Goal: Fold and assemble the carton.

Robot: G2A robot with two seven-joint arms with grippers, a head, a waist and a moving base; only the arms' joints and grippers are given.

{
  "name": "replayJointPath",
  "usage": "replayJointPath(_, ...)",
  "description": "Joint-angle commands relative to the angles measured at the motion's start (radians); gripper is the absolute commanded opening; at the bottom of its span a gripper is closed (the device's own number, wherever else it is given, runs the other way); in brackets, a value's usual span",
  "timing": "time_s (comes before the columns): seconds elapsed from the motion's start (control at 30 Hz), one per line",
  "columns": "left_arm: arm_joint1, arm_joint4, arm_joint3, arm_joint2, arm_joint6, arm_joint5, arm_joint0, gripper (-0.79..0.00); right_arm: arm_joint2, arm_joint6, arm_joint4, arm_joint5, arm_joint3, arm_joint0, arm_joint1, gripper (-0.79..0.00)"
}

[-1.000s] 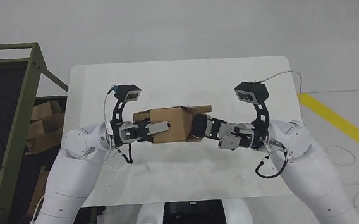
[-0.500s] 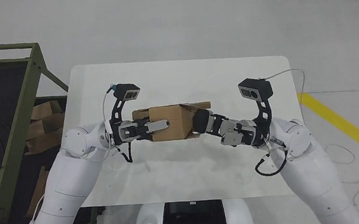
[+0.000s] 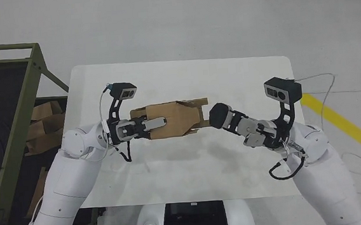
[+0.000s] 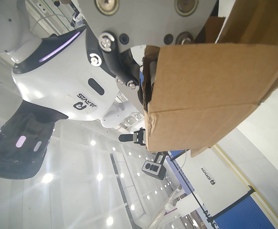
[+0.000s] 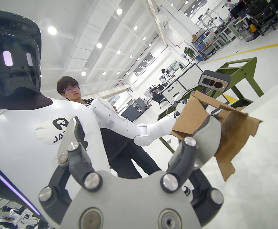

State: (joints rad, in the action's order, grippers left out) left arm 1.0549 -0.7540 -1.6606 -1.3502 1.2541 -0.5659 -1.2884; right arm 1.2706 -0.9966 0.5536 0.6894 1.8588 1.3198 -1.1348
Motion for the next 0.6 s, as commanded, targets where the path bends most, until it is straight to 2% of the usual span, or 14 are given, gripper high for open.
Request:
replayJointPath(0.0,0.0,0.0,-0.002,0.002,0.0,0.0,-0.001,-0.785,0.004,-0.008,0.009,-0.043,-0.008,-0.003,0.002,0.0)
replayJointPath(0.47,0.001,0.008,-0.011,0.01,0.0,0.0,-0.006,-0.785,-0.074,-0.043,0.057,-0.125,-0.103,-0.074,-0.006,0.0)
replayJointPath(0.57,0.001,0.009,-0.013,0.009,0.001,0.001,-0.008,-0.785,-0.095,-0.086,0.137,-0.117,-0.117,-0.088,-0.01,0.0)
